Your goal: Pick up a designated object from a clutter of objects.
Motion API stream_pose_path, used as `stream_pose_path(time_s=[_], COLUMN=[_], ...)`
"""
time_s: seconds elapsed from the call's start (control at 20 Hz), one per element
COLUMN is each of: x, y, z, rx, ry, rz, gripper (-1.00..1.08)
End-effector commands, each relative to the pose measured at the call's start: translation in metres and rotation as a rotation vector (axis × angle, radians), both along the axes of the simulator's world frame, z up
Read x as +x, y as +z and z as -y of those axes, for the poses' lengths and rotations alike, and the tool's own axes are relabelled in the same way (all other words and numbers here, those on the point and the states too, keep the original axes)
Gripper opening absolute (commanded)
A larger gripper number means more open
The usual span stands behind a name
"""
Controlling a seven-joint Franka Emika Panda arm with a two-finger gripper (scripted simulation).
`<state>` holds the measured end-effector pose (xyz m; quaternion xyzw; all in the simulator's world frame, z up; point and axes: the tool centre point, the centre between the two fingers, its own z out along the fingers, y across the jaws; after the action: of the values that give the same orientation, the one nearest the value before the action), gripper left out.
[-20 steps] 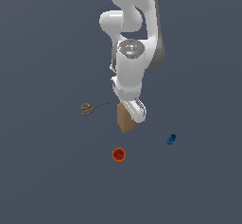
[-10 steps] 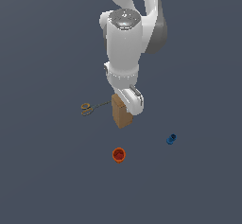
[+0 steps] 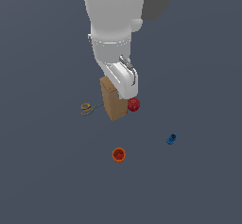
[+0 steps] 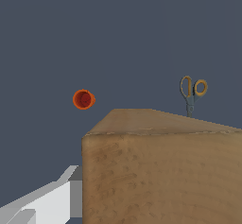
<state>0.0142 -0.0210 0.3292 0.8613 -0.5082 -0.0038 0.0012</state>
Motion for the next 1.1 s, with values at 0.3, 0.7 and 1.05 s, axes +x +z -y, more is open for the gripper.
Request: stream_pose_path(time_s=[0.3,0.7,1.05], x=[0.016,0.026,0.03], y=[0.082,0.124,0.138], z=[0.023,0.035,0.039], rx=[-0.001,-0.002,-0.002], ry=[0.0,0.0,0.0], rz=[0.008,0.008,0.008], gripper=[-1.0,-1.0,-1.0])
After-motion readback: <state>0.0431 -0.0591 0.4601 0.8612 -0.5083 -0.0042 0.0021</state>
